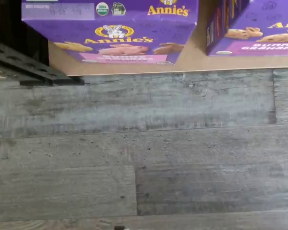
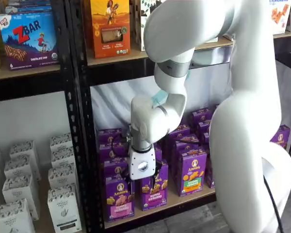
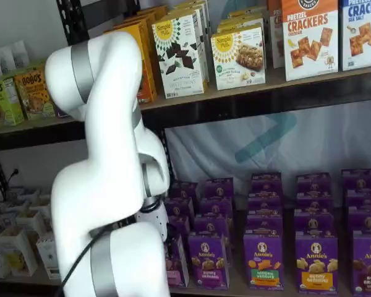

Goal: Pick up the purple box with a pink patch in the middle, on the bottom shelf, the first box from the left

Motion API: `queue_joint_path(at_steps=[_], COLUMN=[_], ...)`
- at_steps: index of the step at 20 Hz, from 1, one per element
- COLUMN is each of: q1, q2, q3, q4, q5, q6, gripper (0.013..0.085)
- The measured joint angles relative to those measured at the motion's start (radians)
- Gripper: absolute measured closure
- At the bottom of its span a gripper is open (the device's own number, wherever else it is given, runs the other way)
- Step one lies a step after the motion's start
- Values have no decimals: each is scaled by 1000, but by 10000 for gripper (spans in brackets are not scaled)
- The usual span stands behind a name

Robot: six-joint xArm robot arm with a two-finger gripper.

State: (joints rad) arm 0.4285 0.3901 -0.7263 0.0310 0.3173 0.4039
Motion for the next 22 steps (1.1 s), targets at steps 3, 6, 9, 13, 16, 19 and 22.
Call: queue_joint_path(at_steps=[3, 6, 9, 13, 16, 19, 22], q1=[-4, -10, -13, -16, -18, -20, -20], q2=[10, 24, 38, 53, 61, 72, 80], q3=[-10, -25, -41, -57, -66, -77, -86], q4=[16, 22, 39, 47, 48, 44, 36], q5=[0, -2, 1, 6, 8, 11, 12], q6=[-19, -30, -50, -60, -63, -61, -54], gripper=[130, 130, 130, 130, 130, 130, 130])
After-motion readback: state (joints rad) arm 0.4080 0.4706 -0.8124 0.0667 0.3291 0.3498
